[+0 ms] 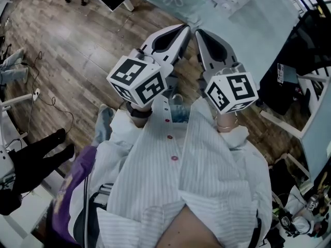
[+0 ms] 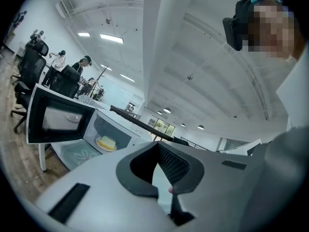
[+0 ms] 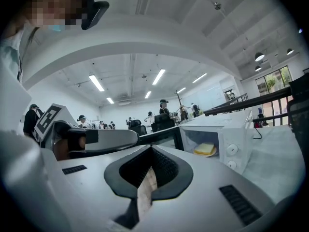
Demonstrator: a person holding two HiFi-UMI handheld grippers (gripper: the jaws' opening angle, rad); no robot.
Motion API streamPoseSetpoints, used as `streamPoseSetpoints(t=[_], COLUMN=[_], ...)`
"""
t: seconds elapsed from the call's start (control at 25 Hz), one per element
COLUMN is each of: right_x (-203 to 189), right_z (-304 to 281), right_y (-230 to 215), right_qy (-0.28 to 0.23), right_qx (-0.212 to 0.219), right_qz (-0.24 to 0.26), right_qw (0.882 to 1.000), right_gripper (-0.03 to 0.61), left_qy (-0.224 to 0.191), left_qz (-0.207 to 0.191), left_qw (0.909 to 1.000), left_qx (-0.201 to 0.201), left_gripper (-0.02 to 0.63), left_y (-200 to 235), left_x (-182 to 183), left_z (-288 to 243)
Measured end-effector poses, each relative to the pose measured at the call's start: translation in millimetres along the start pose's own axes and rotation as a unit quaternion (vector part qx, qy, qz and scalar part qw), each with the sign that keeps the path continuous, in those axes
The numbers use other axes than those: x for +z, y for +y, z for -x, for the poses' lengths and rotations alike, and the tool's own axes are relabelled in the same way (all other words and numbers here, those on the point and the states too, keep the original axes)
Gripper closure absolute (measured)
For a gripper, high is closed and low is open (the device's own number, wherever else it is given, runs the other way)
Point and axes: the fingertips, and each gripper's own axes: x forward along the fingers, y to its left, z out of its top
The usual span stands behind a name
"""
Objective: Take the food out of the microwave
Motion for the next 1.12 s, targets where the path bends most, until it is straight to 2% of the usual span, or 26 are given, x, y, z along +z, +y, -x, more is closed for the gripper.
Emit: streamPoseSetpoints(t=[0.24,0.44,0.68,1.12], right_x=[12,30,38,36], right_z=[-54,-102,-155,-204], right_y=[-11,-37,-25,-38], right_qy=[0.0,-0.004,-0.018,-0.028], right_qx=[-0.011,-0.027,-0.05,-0.094], right_qz=[0.002,-0.003,-0.004,-0.021], right_qw=[1.0,1.0,0.999,0.995], right_gripper=[0.546,0.546,0.546,0.546], left_qy=[0.0,0.01,0.014,0.04], left_qz=[0.0,-0.001,-0.007,-0.006], left_qw=[1.0,0.9997,0.999,0.9959], left_qx=[-0.009,-0.021,-0.043,-0.081], left_gripper=[0.606,0.606,0.606,0.606], left_y=[48,86,136,185], left_x=[31,57,85,98], left_z=[-20,-57,-54,-72])
